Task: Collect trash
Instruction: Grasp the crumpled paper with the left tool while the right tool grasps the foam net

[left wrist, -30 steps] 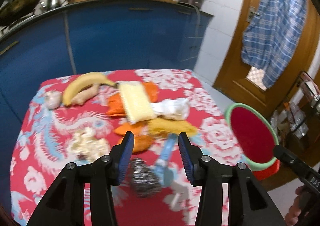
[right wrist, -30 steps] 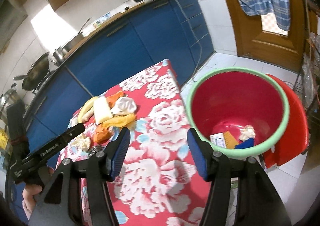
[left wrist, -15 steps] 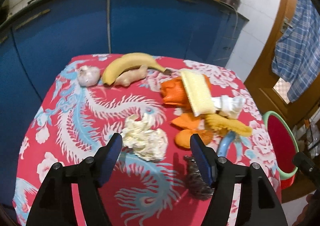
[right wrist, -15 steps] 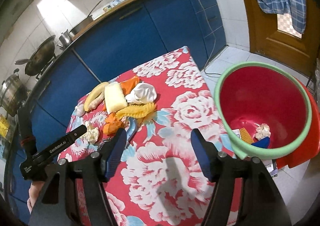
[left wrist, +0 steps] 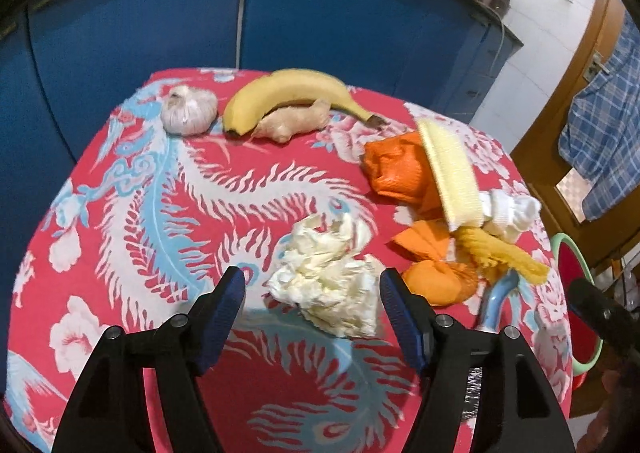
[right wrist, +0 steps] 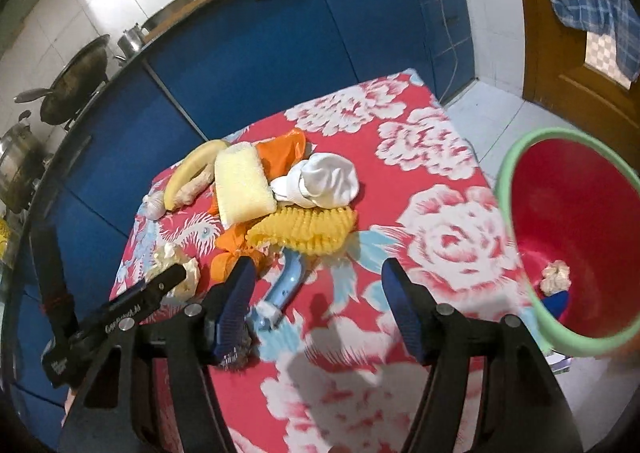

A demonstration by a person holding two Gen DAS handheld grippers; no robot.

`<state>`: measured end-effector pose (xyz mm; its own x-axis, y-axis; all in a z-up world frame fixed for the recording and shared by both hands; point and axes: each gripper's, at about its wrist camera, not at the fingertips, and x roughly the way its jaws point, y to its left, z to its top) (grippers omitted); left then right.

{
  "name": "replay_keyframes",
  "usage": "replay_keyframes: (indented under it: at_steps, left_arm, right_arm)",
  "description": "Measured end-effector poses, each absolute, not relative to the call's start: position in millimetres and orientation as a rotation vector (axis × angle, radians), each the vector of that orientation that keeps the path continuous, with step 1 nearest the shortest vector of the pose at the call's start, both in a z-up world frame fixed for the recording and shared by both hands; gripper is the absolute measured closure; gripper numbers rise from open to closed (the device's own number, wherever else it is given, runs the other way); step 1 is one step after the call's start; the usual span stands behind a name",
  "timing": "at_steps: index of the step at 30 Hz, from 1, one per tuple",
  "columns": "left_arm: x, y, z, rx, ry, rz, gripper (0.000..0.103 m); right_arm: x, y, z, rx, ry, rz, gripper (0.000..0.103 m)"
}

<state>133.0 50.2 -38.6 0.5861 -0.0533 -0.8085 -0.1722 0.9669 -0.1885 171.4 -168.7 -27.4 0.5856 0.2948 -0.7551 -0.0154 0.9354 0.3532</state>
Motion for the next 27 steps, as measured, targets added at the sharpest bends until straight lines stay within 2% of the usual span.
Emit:
replay_keyframes:
  at_steps: [3, 5, 8, 10, 12, 14, 17, 19, 22, 27]
  left_arm:
    - [134, 56, -44, -0.286, 0.956, 0.069, 0.036]
    - [135, 58, -45, -0.294, 0.954, 0.058, 0.042]
    - [136, 58, -46, -0.308, 0.955, 0.042, 0.047]
    - [136, 57, -47, -0.309, 0.957, 0.037, 0.049]
    - [136, 56, -47, -0.31, 0.957, 0.031, 0.051]
    - [136, 56, -46, -0.328, 0.951, 0.01, 0.066]
    - [134, 62, -42, -0.373, 0.927, -0.004, 0.075]
    - [132, 67, -40, -0.417, 0.911, -0.022, 0.077]
    - [128, 70, -35, -0.438, 0.894, -0.028, 0.077]
    - [119, 69, -19, -0.446, 0.857, -0.052, 0.077]
  right_arm:
    - [184, -166, -36, 0.368, 0.946, 0.185, 0.034]
    - [188, -164, -40, 0.382, 0.953, 0.179, 0.035]
    - [195, -162, -49, 0.388, 0.972, 0.167, 0.041]
    - [199, -162, -54, 0.389, 0.985, 0.162, 0.049]
    - [201, -163, -59, 0.396, 0.996, 0.162, 0.05]
    - [202, -163, -63, 0.406, 1.007, 0.167, 0.054]
    - [204, -160, -66, 0.391, 1.014, 0.181, 0.064]
    - [202, -157, -65, 0.37, 1.006, 0.188, 0.077]
    - [198, -154, -63, 0.355, 0.988, 0.204, 0.09]
    - [186, -144, -49, 0.304, 0.936, 0.254, 0.094]
